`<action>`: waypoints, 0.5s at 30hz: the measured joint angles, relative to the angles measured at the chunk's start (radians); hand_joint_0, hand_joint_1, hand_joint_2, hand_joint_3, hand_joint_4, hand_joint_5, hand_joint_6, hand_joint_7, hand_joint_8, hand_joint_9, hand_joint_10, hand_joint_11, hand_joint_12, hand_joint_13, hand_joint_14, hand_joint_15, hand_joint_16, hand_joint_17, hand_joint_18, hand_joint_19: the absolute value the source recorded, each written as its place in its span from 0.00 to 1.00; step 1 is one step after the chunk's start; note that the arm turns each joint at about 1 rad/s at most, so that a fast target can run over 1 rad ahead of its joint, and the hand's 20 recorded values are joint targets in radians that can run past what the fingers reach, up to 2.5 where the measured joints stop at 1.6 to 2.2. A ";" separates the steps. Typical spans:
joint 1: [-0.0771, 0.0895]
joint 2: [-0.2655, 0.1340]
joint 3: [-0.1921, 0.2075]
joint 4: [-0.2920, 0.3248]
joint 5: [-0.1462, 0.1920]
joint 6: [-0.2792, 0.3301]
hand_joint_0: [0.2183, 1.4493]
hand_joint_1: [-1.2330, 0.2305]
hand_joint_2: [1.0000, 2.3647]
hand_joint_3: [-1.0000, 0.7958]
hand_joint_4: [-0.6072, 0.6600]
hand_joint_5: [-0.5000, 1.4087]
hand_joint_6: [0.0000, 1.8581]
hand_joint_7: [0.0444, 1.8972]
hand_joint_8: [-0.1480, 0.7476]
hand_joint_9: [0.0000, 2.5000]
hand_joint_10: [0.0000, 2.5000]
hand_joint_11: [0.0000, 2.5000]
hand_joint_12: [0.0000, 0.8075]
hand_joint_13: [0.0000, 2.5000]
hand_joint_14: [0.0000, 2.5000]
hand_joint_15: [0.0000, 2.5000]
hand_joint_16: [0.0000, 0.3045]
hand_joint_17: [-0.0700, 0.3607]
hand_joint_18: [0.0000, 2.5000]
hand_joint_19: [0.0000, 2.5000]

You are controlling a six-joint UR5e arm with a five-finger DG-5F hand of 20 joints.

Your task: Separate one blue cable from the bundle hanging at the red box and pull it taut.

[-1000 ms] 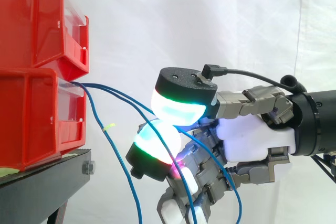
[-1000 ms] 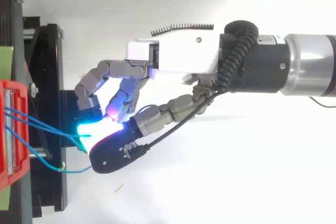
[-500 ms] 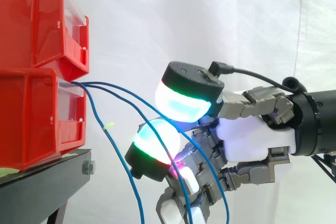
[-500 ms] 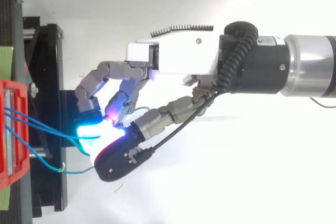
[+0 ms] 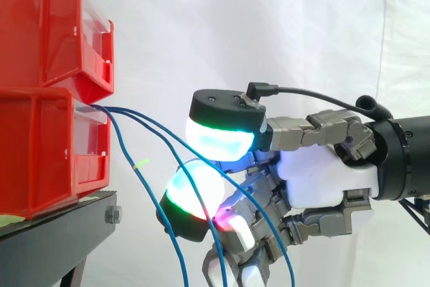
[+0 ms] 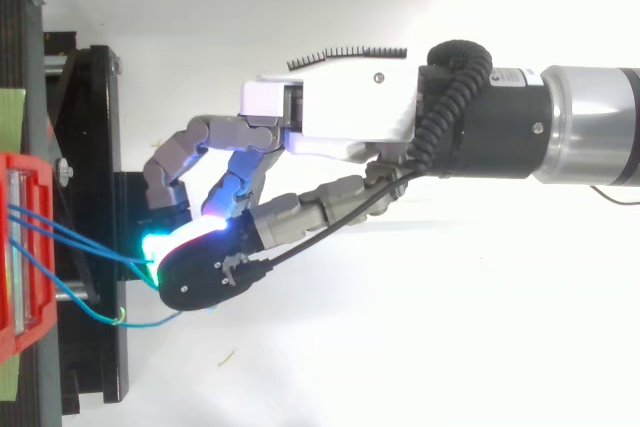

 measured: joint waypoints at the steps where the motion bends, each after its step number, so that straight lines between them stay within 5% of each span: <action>1: 0.000 0.000 0.000 0.000 0.000 0.000 0.29 0.42 0.00 0.49 0.59 0.19 0.45 0.48 0.56 0.42 0.01 0.35 0.50 0.36 0.01 0.19 0.18 0.44 0.37 0.19; 15: 0.000 0.000 0.000 0.000 0.000 0.000 0.30 0.34 0.00 0.51 0.55 0.17 0.48 0.47 0.54 0.40 0.01 0.36 0.47 0.35 0.01 0.19 0.16 0.42 0.36 0.20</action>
